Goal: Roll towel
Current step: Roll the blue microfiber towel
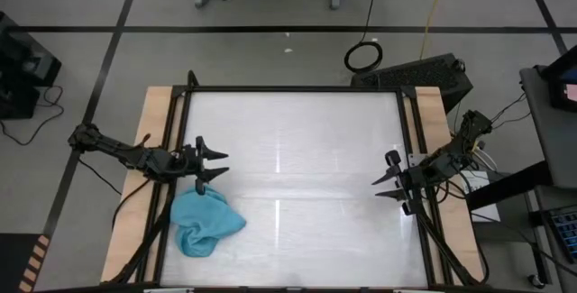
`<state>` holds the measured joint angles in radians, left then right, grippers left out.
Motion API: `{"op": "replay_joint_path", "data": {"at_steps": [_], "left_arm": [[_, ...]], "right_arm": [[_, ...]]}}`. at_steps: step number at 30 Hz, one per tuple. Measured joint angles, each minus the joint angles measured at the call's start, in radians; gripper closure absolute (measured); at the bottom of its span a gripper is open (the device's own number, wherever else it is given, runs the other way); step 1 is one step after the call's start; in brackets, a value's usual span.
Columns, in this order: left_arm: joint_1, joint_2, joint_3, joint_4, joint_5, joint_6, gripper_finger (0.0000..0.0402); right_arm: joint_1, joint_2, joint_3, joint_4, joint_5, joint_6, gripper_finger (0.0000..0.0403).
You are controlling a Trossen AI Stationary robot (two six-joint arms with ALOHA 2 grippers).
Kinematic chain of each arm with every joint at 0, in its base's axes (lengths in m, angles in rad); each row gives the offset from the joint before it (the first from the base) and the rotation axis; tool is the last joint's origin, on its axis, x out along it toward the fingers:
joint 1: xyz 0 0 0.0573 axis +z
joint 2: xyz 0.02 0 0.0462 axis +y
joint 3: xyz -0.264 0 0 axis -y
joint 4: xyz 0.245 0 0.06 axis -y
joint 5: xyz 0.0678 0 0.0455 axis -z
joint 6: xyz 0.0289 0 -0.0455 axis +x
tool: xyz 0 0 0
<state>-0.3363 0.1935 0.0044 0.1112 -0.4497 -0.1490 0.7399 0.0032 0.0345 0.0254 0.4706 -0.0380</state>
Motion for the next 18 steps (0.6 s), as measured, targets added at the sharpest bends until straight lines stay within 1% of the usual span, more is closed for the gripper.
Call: {"op": "replay_joint_path", "data": {"at_steps": [7, 13, 18], "left_arm": [[0.000, 0.000, 0.000, 0.000, 0.000, 0.000, 0.0187], [0.000, 0.000, 0.000, 0.000, 0.000, 0.000, 0.0187], [0.000, 0.000, 0.000, 0.000, 0.000, 0.000, 0.0187]], "right_arm": [[0.000, 0.000, 0.000, 0.033, 0.006, -0.023, 0.0268], [0.000, 0.000, 0.000, 0.034, 0.001, 0.100, 0.0268], [0.000, 0.000, 0.000, 0.100, 0.002, 0.107, 0.0268]]}}
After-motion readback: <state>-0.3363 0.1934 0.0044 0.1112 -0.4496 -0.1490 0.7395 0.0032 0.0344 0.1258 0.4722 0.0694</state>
